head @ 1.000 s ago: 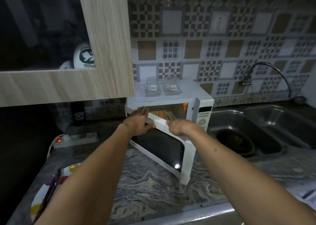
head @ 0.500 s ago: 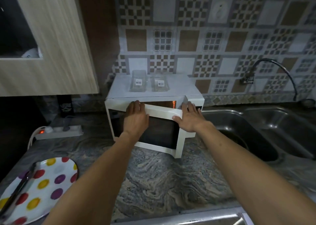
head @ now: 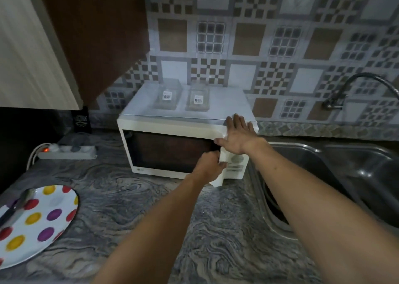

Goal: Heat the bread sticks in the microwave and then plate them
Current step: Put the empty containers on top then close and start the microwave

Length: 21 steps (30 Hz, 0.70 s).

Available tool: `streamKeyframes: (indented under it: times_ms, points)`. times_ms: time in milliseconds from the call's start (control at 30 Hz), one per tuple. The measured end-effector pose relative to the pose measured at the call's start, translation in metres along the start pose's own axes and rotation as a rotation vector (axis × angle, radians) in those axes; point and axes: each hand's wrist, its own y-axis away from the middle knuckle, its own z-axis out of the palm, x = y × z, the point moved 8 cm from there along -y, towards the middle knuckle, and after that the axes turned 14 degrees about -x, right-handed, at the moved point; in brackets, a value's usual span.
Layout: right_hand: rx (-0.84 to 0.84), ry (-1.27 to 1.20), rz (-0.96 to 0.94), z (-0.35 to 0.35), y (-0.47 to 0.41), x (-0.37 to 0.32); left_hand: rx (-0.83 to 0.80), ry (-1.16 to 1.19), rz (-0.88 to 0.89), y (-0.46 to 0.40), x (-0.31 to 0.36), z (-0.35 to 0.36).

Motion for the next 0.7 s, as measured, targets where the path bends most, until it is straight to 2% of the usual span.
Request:
streamKeyframes:
  times_ms: [100,200,433,633,700]
  points:
    - [0.008,0.03,-0.041,-0.003,-0.005,0.0,0.068,0.037,-0.021,-0.012,-0.001,-0.003]
    - [0.01,0.052,-0.106,-0.004,-0.008,0.001,0.068,0.043,-0.021,-0.021,-0.004,0.001]
    - [0.076,0.045,-0.18,-0.006,-0.015,0.0,0.124,-0.083,-0.004,-0.032,0.003,0.0]
    - [0.257,0.058,-0.217,-0.009,-0.024,0.001,0.136,-0.084,-0.09,-0.034,0.006,-0.005]
    - [0.246,0.038,-0.229,-0.011,-0.024,0.001,0.124,-0.097,-0.093,-0.036,0.006,-0.004]
